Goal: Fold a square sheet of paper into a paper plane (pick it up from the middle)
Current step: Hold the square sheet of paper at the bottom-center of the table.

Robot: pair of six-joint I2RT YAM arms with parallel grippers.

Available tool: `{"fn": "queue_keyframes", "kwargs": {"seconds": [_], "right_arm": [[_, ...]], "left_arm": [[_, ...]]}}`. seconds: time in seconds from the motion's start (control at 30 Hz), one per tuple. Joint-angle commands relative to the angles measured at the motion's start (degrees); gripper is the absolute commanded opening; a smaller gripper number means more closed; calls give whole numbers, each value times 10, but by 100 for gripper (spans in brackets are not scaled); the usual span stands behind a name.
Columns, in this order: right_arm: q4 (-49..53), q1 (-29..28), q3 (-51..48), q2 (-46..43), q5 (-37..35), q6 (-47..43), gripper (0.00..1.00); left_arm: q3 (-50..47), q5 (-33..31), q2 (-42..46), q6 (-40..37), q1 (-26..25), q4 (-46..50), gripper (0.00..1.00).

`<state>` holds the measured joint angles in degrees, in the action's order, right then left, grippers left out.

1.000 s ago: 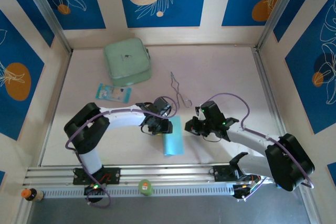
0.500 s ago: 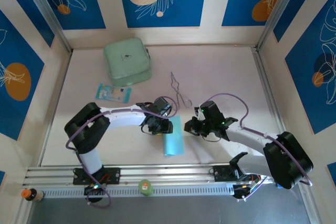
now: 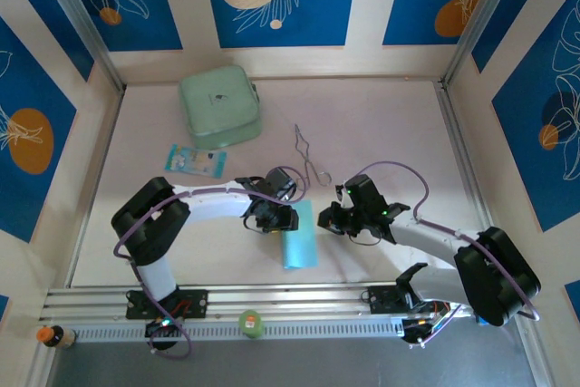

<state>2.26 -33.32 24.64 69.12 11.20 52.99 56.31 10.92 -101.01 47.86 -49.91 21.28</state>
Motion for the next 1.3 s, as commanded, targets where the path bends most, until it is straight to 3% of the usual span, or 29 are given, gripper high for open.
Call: {"fn": "queue_keyframes", "kwargs": {"seconds": [0.0, 0.3, 1.27], "right_arm": [[-13, -4, 1, 12, 23, -1, 6], [10, -7, 5, 8, -6, 4, 6], [4, 4, -2, 2, 8, 3, 6]], "left_arm": [[-20, -65, -52, -15, 3, 6, 43], [-25, -74, -43, -15, 3, 7, 37], [-7, -87, -65, -43, 3, 31, 41]]}}
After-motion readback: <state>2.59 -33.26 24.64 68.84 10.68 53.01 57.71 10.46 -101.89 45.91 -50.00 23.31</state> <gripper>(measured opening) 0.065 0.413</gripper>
